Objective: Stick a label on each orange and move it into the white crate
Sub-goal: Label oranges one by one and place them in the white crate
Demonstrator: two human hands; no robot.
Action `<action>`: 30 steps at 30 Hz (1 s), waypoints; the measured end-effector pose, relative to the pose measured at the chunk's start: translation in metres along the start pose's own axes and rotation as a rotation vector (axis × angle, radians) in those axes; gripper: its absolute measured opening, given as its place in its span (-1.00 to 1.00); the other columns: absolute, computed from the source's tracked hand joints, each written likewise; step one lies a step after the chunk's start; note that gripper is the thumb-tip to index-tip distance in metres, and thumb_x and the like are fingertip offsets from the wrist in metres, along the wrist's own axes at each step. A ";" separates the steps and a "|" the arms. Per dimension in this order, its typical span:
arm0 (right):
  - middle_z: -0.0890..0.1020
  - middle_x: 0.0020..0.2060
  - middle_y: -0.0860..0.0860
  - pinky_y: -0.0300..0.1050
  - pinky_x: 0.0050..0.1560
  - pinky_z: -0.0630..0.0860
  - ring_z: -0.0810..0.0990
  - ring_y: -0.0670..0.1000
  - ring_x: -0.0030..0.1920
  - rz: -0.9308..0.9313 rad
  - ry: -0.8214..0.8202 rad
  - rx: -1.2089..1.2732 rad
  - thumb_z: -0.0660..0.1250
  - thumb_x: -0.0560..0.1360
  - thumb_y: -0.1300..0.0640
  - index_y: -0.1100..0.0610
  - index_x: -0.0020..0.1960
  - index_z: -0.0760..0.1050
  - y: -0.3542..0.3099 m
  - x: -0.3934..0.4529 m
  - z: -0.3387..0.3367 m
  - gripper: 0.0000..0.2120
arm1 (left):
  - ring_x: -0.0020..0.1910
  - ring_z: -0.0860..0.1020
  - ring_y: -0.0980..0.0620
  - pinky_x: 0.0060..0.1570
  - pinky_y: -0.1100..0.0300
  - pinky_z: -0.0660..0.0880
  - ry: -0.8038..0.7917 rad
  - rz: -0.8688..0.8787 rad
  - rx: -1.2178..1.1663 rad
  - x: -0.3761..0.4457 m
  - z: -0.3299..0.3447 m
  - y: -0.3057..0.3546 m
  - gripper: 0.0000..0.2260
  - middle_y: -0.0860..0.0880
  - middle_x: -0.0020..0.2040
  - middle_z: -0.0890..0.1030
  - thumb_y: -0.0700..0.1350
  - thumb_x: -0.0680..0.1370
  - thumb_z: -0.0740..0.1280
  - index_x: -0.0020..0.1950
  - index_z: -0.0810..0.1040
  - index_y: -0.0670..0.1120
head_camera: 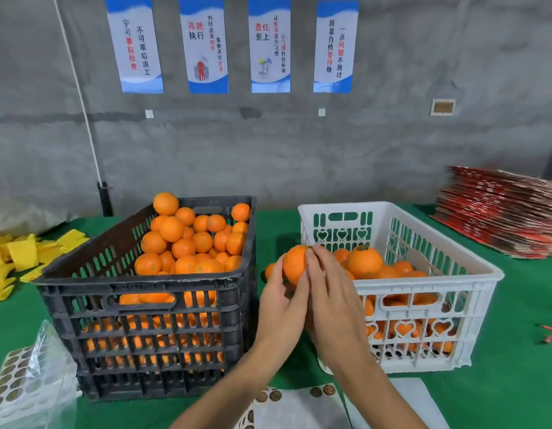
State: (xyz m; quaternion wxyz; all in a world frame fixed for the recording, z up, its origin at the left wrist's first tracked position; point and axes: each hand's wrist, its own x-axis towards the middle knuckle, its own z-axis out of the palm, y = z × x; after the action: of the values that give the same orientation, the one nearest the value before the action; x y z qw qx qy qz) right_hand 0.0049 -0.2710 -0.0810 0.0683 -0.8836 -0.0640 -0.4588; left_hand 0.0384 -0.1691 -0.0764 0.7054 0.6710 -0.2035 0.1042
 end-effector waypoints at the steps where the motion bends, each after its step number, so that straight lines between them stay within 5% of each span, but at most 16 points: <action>1: 0.41 0.49 0.28 0.11 0.45 0.41 0.44 0.24 0.48 0.032 0.013 -0.036 0.57 0.36 0.38 0.36 0.52 0.34 0.006 0.012 -0.005 -0.22 | 0.27 0.59 0.24 0.28 0.31 0.51 -0.023 0.037 0.021 0.013 0.009 0.010 -0.59 0.18 0.28 0.63 -0.06 0.68 0.33 0.53 0.41 0.02; 4: 0.02 0.63 0.27 0.12 0.62 0.03 -0.03 0.22 0.64 0.161 -0.046 -0.196 0.33 0.59 0.34 0.35 0.63 -0.06 0.025 0.041 -0.015 -0.23 | 0.23 0.62 0.19 0.29 0.22 0.54 -0.105 0.068 0.078 0.051 0.038 0.034 -0.61 0.15 0.25 0.66 -0.02 0.67 0.34 0.50 0.45 0.02; 6: -0.27 0.62 0.23 0.07 0.63 -0.22 -0.31 0.16 0.62 0.286 -0.171 -0.071 0.03 0.71 0.29 0.38 0.59 -0.34 0.023 0.064 -0.015 -0.35 | 0.25 0.62 0.09 0.34 0.09 0.53 -0.107 0.022 0.189 0.073 0.050 0.043 -0.61 0.05 0.28 0.64 -0.04 0.69 0.32 0.52 0.43 -0.01; 8: -0.19 0.65 0.20 -0.02 0.63 -0.16 -0.23 0.13 0.64 0.291 -0.274 -0.113 -0.10 0.70 0.30 0.53 0.52 -0.30 0.019 0.080 -0.010 -0.46 | 0.27 0.61 0.05 0.37 0.04 0.50 -0.155 -0.039 0.228 0.091 0.050 0.048 -0.73 0.00 0.25 0.66 -0.12 0.72 0.24 0.40 0.55 -0.04; 10: -0.09 0.66 0.07 -0.06 0.63 -0.13 -0.12 0.06 0.66 0.179 -0.209 -0.089 -0.07 0.73 0.18 0.36 0.61 -0.15 0.011 0.086 -0.007 -0.46 | 0.20 0.63 0.05 0.28 0.10 0.54 -0.200 -0.015 0.352 0.103 0.036 0.054 -0.77 0.02 0.13 0.69 -0.15 0.72 0.21 0.23 0.65 -0.04; 12: 0.00 0.65 0.12 0.04 0.64 0.00 0.06 0.12 0.65 0.062 -0.106 0.033 0.19 0.65 0.20 0.18 0.65 -0.02 0.001 0.090 -0.013 -0.35 | 0.17 0.62 0.03 0.23 0.10 0.55 -0.183 0.094 0.548 0.117 0.009 0.062 -0.78 -0.01 0.13 0.67 -0.20 0.68 0.25 0.23 0.64 -0.06; 15: 0.49 0.46 0.16 0.14 0.52 0.35 0.42 0.18 0.51 -0.024 -0.002 0.150 0.47 0.45 0.27 0.25 0.46 0.47 -0.025 0.107 -0.001 -0.41 | 0.20 0.60 -0.03 0.24 0.11 0.50 -0.096 0.191 0.735 0.140 -0.046 0.071 -0.72 -0.07 0.17 0.67 -0.27 0.59 0.27 0.23 0.65 -0.06; 18: 0.51 0.44 0.12 0.03 0.55 0.26 0.38 0.13 0.53 -0.010 -0.057 0.307 0.32 0.60 0.21 0.19 0.45 0.50 -0.060 0.136 0.029 -0.59 | 0.31 0.55 -0.11 0.29 0.00 0.47 -0.004 0.098 0.957 0.159 -0.109 0.069 -0.71 -0.13 0.27 0.62 -0.20 0.61 0.28 0.31 0.61 -0.07; 22: 0.45 0.49 0.02 -0.09 0.53 0.19 0.32 0.04 0.54 0.004 -0.242 0.384 0.21 0.67 0.09 0.08 0.55 0.37 -0.100 0.173 0.065 -0.55 | 0.32 0.52 -0.25 0.28 -0.06 0.48 -0.007 -0.131 1.232 0.179 -0.187 0.042 -0.58 -0.22 0.39 0.46 -0.13 0.62 0.30 0.50 0.41 -0.04; 30: 0.49 0.43 0.07 -0.01 0.46 0.33 0.39 0.11 0.47 0.006 -0.523 0.286 0.25 0.65 0.01 0.10 0.50 0.37 -0.119 0.207 0.135 -0.55 | 0.52 0.30 -0.33 0.47 -0.15 0.32 -0.149 -0.343 1.312 0.238 -0.267 -0.019 -0.21 -0.18 0.62 0.09 0.06 0.58 0.44 0.68 0.04 0.10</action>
State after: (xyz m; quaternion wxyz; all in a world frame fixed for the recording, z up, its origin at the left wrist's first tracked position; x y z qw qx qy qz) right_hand 0.2102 -0.1197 0.0195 0.1745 -0.9535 -0.1409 -0.2015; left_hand 0.2989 0.0630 0.0031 0.1434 0.9879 -0.0369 0.0461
